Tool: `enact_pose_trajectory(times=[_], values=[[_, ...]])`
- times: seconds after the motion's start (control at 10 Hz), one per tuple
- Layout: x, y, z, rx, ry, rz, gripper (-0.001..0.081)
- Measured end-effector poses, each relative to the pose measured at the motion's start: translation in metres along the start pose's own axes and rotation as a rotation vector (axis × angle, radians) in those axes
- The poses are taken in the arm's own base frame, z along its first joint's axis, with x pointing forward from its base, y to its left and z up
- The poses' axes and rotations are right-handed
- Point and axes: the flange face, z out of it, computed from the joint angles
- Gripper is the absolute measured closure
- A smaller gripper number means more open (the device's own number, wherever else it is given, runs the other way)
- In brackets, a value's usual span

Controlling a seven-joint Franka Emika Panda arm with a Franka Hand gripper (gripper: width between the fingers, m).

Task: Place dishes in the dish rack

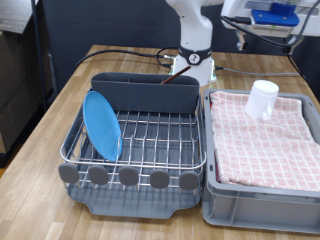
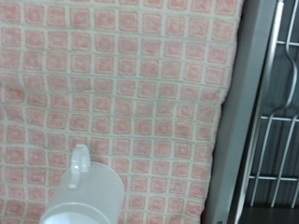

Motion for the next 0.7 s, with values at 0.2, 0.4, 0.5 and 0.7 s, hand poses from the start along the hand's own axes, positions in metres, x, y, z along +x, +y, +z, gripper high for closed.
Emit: enact_pose_trajectory(times=[0.2,0.4,0.5,0.7], values=[[-0.012,-0.019,0.005,-0.006,-0.009,-0.005,0.0003],[-0.021,-0.030,0.020,-0.041,-0.070,-0.014,0.0003],[-0.024,-0.035,0.030,-0.063,-0.086,-0.027,0.0003],[-0.030,-0.042,0.054,-0.114,-0.112,-0.050,0.0003]])
